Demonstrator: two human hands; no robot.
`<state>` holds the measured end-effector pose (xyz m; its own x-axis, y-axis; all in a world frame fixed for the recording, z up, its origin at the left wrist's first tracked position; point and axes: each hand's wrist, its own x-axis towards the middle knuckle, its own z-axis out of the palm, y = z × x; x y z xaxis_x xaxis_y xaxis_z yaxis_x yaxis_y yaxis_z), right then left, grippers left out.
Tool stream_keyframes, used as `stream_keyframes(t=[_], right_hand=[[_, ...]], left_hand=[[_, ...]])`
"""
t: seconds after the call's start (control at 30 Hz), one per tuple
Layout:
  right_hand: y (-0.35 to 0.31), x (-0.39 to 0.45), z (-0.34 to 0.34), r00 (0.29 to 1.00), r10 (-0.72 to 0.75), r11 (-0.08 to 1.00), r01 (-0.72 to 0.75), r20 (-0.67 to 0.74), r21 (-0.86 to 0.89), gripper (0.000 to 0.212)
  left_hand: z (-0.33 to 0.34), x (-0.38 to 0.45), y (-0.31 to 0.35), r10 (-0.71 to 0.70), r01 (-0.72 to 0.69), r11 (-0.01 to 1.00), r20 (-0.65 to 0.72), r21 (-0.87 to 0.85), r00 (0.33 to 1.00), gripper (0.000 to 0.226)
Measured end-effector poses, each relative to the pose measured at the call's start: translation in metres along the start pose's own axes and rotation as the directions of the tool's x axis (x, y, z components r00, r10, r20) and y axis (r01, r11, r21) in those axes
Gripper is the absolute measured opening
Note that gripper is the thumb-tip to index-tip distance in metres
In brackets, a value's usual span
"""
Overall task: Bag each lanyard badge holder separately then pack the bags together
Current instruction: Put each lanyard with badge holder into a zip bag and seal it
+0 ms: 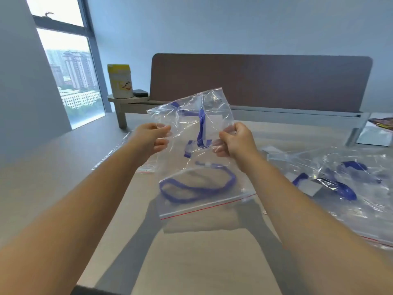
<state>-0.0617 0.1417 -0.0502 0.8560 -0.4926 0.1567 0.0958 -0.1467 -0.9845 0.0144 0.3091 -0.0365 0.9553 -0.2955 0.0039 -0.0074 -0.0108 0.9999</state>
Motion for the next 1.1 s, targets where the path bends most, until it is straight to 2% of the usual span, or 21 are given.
stream_keyframes(t=[0.13,0.23,0.37,0.43,0.5,0.67,0.7,0.8,0.93,1.0,1.1], right_hand=[[0.016,0.0,-0.083,0.966,0.015,0.993,-0.045,-0.258,-0.111,0.024],[0.03,0.0,-0.142,0.908,0.028,0.973,-0.121,-0.419,-0.197,0.007],[0.052,0.004,-0.208,0.834,0.05,0.892,-0.285,-0.55,-0.35,0.033],[0.063,0.006,-0.233,0.804,0.057,0.807,-0.386,-0.592,-0.447,0.036],[0.073,0.011,-0.256,0.792,0.055,0.743,-0.44,-0.608,-0.505,0.027],[0.089,0.04,-0.294,0.78,0.086,0.598,-0.538,-0.62,-0.594,0.022],[0.09,0.044,-0.298,0.784,0.094,0.556,-0.552,-0.613,-0.621,0.016],[0.09,0.053,-0.307,0.799,0.117,0.4,-0.581,-0.589,-0.709,0.022],[0.084,0.065,-0.308,0.82,0.076,0.183,-0.57,-0.567,-0.801,0.035],[0.081,0.073,-0.305,0.851,0.04,0.111,-0.524,-0.523,-0.844,0.044],[0.077,0.081,-0.298,0.895,0.0,0.05,-0.445,-0.445,-0.894,0.043]], left_hand=[[0.068,0.005,-0.011,0.039,-0.052,0.982,0.071,0.184,0.997,0.04],[0.12,0.011,-0.024,0.065,-0.119,0.941,0.175,0.317,0.982,0.039],[0.186,0.025,-0.036,0.047,-0.179,0.887,0.304,0.425,0.951,0.036],[0.214,0.035,-0.044,0.042,-0.21,0.861,0.345,0.464,0.938,0.025],[0.241,0.046,-0.052,0.05,-0.244,0.827,0.364,0.507,0.93,0.012],[0.289,0.084,-0.069,0.095,-0.35,0.638,0.38,0.686,0.92,0.035],[0.296,0.093,-0.074,0.095,-0.366,0.588,0.387,0.721,0.917,0.036],[0.315,0.118,-0.09,0.094,-0.427,0.447,0.433,0.786,0.897,0.04],[0.335,0.149,-0.108,0.081,-0.523,0.294,0.525,0.8,0.847,0.047],[0.341,0.161,-0.116,0.035,-0.574,0.231,0.583,0.786,0.812,0.051],[0.347,0.167,-0.122,-0.003,-0.608,0.2,0.622,0.768,0.783,0.044]])
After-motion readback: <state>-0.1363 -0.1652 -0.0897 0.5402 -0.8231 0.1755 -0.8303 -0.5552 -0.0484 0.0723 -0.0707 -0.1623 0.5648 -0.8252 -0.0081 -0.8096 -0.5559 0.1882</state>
